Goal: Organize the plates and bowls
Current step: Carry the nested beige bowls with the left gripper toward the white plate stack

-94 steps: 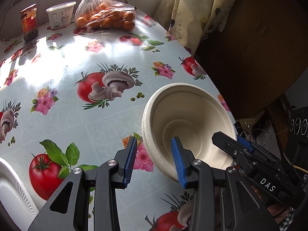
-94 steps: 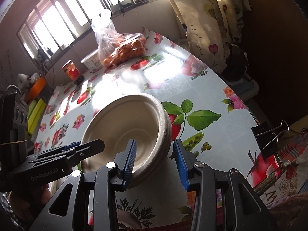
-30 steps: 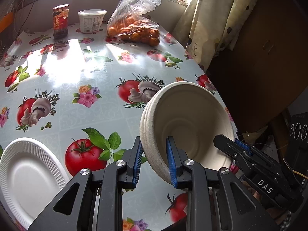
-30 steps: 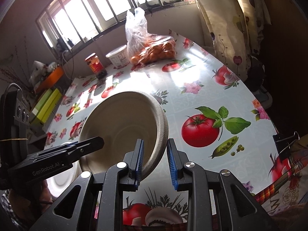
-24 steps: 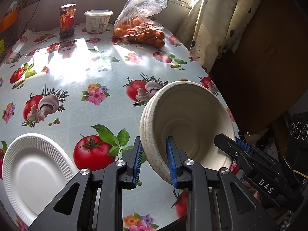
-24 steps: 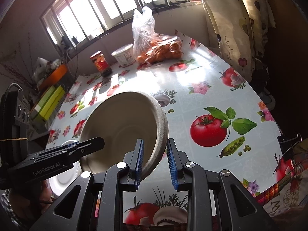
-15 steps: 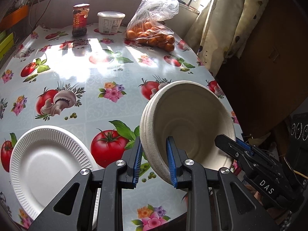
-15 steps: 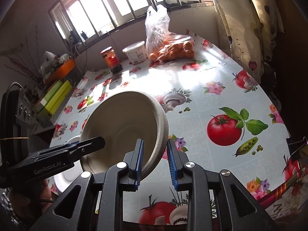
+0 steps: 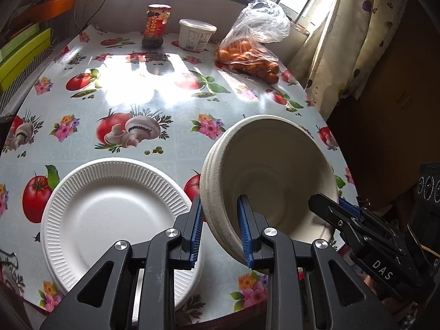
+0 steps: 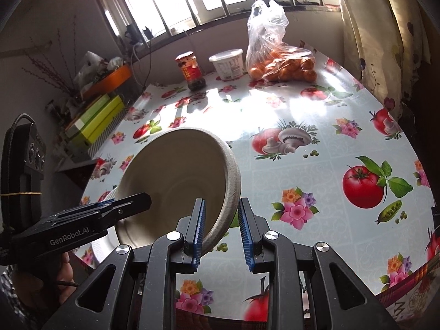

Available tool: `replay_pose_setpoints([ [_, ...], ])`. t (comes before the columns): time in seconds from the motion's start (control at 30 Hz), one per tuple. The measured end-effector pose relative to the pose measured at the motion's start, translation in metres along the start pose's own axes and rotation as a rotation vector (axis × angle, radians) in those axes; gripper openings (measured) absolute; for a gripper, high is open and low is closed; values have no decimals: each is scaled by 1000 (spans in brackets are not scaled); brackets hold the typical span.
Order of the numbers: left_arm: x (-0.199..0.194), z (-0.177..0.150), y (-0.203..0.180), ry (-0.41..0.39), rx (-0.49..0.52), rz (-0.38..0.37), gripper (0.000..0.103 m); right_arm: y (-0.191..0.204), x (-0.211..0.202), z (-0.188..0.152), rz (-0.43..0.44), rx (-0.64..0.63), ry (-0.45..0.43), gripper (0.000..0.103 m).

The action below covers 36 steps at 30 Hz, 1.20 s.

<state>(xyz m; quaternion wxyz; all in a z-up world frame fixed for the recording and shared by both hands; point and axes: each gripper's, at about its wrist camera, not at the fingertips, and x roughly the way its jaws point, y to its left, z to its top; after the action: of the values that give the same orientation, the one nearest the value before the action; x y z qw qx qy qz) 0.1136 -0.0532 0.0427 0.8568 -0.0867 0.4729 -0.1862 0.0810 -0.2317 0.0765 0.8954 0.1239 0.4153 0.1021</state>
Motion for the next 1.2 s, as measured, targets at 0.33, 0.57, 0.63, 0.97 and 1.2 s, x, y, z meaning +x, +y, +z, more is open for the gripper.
replay_pose_setpoints([
  [0.33, -19, -9, 28, -29, -50, 28, 26, 31, 11, -3, 38, -49, 22, 24],
  [0.57, -30, -14, 45, -42, -79, 52, 26, 49, 21, -1, 65, -82, 41, 24],
  [0.63, -33, -15, 51, -45, -86, 62, 26, 54, 25, -1, 74, -92, 48, 24],
  [0.97, -45, -19, 79, -59, -140, 107, 26, 80, 49, -2, 125, -138, 105, 24],
  [1.2, -48, -23, 97, -51, -182, 130, 26, 94, 64, -3, 154, -158, 144, 24],
])
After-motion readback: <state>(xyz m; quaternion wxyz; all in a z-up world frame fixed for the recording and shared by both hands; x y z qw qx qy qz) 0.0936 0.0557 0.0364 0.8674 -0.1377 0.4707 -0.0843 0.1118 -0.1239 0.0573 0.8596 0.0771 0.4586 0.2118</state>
